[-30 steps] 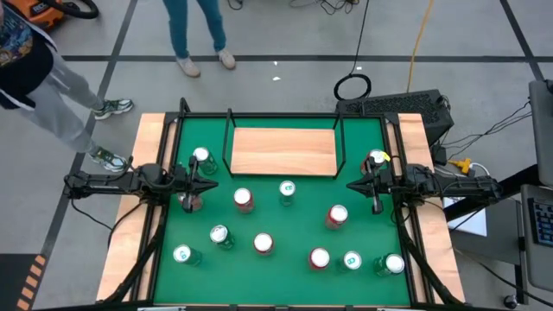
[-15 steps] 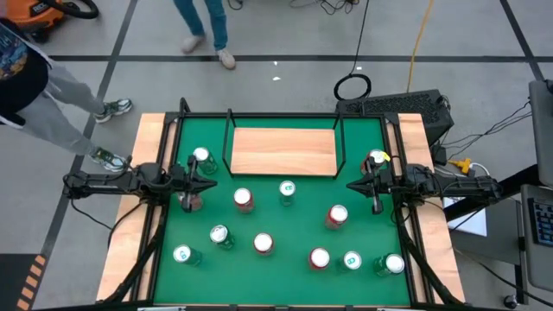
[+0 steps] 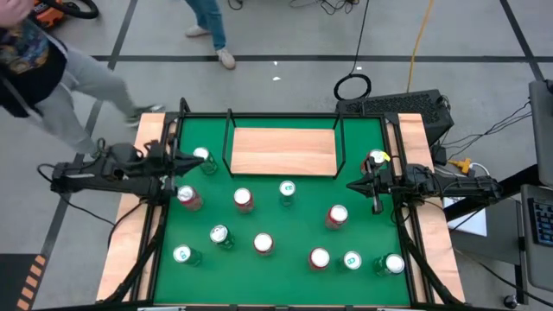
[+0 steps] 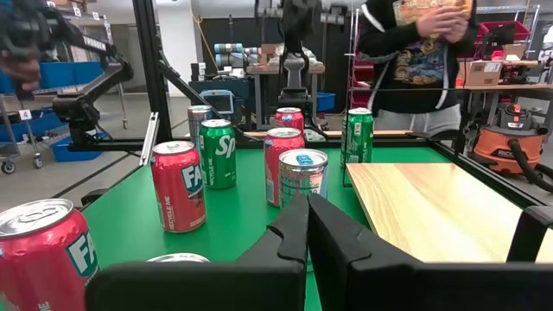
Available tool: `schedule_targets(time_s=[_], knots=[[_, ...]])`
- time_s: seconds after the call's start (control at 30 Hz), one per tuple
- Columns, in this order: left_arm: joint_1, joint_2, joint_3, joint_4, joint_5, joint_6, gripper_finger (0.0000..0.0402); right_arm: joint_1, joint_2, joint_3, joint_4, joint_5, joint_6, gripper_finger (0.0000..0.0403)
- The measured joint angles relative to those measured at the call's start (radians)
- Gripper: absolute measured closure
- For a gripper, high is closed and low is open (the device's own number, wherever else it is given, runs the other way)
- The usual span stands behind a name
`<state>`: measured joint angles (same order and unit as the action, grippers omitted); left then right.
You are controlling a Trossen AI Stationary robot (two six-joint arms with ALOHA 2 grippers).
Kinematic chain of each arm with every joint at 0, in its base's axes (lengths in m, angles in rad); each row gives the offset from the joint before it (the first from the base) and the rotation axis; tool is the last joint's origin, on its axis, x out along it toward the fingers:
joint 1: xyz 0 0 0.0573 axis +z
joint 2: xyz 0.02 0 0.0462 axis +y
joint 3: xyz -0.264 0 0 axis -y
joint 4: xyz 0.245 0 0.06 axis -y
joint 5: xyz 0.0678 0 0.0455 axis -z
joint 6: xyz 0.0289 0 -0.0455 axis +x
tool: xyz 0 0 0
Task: Place canned beverage on shelf
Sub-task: Put the red soda can on the shelf
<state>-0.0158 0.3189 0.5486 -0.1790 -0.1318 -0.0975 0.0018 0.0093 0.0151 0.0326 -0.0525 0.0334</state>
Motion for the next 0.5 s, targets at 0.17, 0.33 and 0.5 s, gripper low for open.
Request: schedule_targets(time_s=[0.17,0.33,0.5], knots=[[0.0,0.125,0.174,-0.083,-0.001,0.0,0.0402,0.0,0.0,0.0,0.0,0.0,0.0,0.0403],[0.0,0.251,0.342,-0.172,-0.001,-0.001,0.0402,0.0,0.0,0.0,0.0,0.0,0.0,0.0403],[0.0,0.361,0.475,-0.177,-0.001,-0.001,0.0402,0.0,0.0,0.0,0.0,0.0,0.0,0.0403]])
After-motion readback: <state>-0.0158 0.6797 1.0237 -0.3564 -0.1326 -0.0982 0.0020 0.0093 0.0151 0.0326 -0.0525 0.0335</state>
